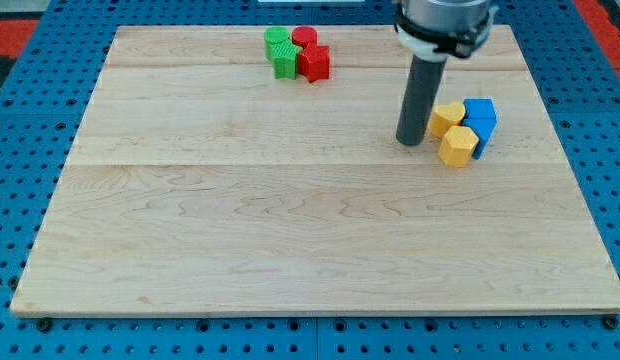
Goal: Move the green star to the left of the green circle
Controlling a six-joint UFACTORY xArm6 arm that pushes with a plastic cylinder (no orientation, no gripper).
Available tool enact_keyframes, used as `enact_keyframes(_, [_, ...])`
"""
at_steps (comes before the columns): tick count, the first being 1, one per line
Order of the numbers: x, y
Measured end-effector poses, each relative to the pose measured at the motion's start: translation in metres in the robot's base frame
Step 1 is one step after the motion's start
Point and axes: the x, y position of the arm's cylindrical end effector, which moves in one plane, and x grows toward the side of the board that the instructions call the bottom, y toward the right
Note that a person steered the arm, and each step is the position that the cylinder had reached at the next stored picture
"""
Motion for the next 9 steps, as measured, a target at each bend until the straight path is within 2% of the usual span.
enact_keyframes(1, [-0.041, 0.0])
enact_keyframes(3, [-0.072, 0.001])
enact_keyframes(4, [-0.099, -0.026])
enact_keyframes(5, [-0.106, -0.073])
enact_keyframes(6, [-0.108, -0.091])
enact_keyframes(7, [-0.124, -0.08])
enact_keyframes(9, [-0.129, -0.195])
